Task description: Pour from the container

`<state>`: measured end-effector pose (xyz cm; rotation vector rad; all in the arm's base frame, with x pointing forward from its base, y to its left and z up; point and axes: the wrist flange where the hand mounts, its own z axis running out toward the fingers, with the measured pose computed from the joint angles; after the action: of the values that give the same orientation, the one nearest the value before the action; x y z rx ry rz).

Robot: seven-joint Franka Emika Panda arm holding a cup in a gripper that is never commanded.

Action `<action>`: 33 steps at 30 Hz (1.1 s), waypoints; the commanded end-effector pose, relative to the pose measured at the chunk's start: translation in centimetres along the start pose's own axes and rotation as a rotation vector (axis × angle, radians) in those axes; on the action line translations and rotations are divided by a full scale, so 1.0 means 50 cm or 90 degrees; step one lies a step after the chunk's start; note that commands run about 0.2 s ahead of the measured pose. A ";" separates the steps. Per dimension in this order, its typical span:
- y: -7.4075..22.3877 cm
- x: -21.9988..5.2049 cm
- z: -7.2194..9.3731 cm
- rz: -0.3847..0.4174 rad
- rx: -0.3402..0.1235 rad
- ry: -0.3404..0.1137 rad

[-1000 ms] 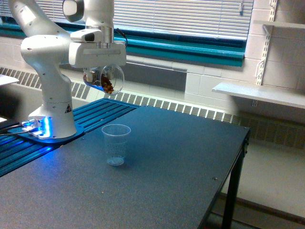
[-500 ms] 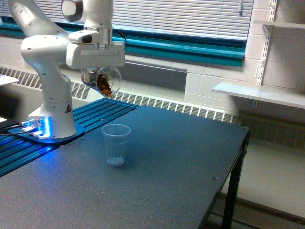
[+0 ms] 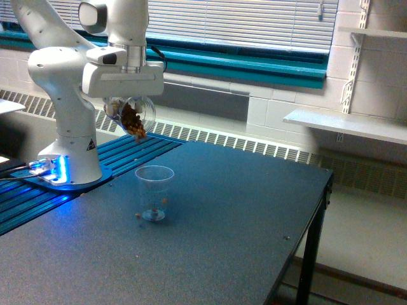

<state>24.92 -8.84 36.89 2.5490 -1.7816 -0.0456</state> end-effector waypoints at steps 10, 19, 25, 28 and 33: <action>-0.010 -0.028 0.050 -0.025 -0.040 -0.020; -0.013 -0.030 0.060 -0.028 -0.051 -0.022; -0.015 -0.032 0.066 -0.030 -0.056 -0.026; -0.015 -0.033 0.069 -0.029 -0.061 -0.027; -0.015 -0.033 0.075 -0.028 -0.068 -0.031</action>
<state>25.60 -7.66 34.72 2.5599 -1.6993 -0.1409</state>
